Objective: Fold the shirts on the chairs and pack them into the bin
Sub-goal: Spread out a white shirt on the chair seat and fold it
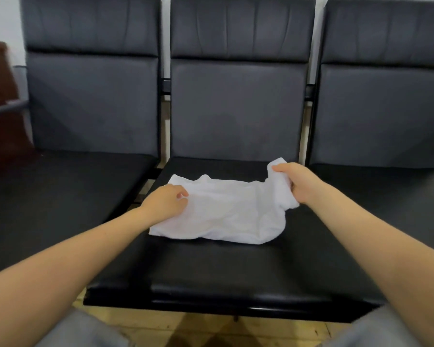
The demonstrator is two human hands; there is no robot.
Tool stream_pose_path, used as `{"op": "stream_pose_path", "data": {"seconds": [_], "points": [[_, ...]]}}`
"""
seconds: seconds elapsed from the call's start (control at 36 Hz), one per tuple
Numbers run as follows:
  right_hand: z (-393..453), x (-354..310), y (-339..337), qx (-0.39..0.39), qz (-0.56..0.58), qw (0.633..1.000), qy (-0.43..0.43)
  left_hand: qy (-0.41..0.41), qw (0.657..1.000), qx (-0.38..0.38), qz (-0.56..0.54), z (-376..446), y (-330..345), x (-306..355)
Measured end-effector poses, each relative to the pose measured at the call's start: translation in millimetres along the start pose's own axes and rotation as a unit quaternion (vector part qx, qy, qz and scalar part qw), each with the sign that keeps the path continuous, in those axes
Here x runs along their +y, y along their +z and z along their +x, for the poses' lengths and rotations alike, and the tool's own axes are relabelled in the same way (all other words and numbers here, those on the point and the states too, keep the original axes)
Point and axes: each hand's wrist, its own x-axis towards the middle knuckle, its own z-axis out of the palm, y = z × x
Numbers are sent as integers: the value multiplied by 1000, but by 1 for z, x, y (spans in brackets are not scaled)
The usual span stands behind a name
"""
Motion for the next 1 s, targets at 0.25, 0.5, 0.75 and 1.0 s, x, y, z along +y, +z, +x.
{"op": "stream_pose_path", "data": {"seconds": [0.25,0.5,0.75,1.0], "points": [[-4,20,96,-143,-238,961,-10,-5,1000,13,3,4,-2,-1],[8,21,58,18,-254,966,-43,-23,999,43,-20,16,13,8],[22,50,21,14,-454,890,-18,8,999,32,-26,26,28,40],[13,56,31,-4,-530,841,-111,17,999,28,-39,36,50,42]]}}
